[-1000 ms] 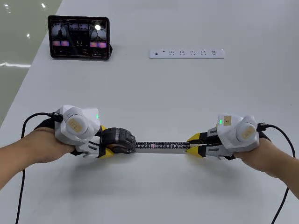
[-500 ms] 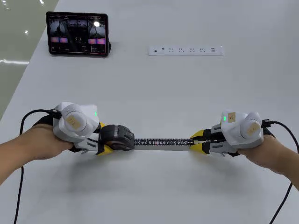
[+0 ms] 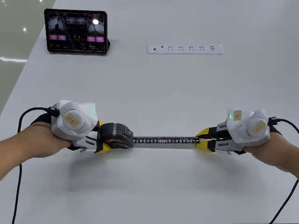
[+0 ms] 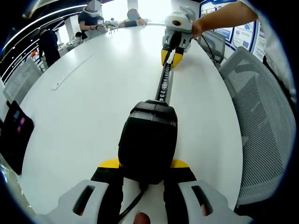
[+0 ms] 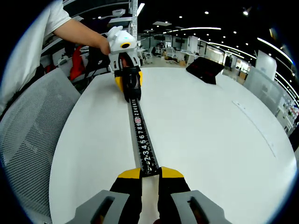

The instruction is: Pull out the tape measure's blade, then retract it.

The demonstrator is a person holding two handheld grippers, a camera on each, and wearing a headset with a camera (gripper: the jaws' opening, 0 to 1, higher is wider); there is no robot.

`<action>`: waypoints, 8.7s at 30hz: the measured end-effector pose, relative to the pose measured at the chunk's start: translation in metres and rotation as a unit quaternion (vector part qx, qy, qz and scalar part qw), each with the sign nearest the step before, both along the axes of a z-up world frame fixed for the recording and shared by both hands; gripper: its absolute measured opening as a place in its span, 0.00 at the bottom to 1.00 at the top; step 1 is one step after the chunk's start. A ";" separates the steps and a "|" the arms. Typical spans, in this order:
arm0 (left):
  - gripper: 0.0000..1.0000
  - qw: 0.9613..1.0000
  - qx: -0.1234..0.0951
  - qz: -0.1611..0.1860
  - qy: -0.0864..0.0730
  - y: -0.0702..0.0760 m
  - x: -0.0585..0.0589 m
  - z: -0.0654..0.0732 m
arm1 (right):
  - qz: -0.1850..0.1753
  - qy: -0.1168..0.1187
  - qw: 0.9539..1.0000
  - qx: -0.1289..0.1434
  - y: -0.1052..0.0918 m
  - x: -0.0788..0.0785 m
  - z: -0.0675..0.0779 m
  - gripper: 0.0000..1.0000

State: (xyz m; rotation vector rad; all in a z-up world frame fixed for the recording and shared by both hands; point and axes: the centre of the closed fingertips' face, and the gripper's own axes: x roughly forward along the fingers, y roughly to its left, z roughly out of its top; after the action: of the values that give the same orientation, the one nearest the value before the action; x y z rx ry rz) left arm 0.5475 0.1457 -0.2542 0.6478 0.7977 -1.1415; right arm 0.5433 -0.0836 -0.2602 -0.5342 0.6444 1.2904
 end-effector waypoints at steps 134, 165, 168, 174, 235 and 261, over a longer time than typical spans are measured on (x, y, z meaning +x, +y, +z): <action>0.58 0.979 -0.127 0.157 -0.018 0.021 -0.008 0.051 | -0.137 0.046 0.989 0.010 -0.048 -0.007 0.032 0.44; 0.76 0.958 -0.176 0.218 -0.055 0.032 -0.053 0.075 | -0.199 -0.001 0.979 0.050 -0.043 -0.041 0.063 0.75; 0.77 0.956 -0.179 0.225 -0.056 0.033 -0.058 0.076 | -0.204 -0.003 0.977 0.054 -0.043 -0.045 0.065 0.77; 0.79 0.950 -0.185 0.242 -0.061 0.034 -0.069 0.077 | -0.215 -0.015 0.975 0.060 -0.044 -0.052 0.070 0.79; 0.86 0.930 -0.203 0.299 -0.061 0.033 -0.104 0.063 | -0.252 -0.026 0.964 0.083 -0.036 -0.091 0.060 0.90; 0.86 0.926 -0.202 0.312 -0.059 0.026 -0.084 0.060 | -0.246 -0.031 0.966 0.073 -0.041 -0.082 0.059 0.90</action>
State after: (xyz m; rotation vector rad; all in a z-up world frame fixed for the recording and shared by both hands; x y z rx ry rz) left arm 0.4635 0.1715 -0.1937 0.0905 0.5756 -0.6388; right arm 0.4613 -0.1244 -0.2015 -0.2663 0.5775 0.8397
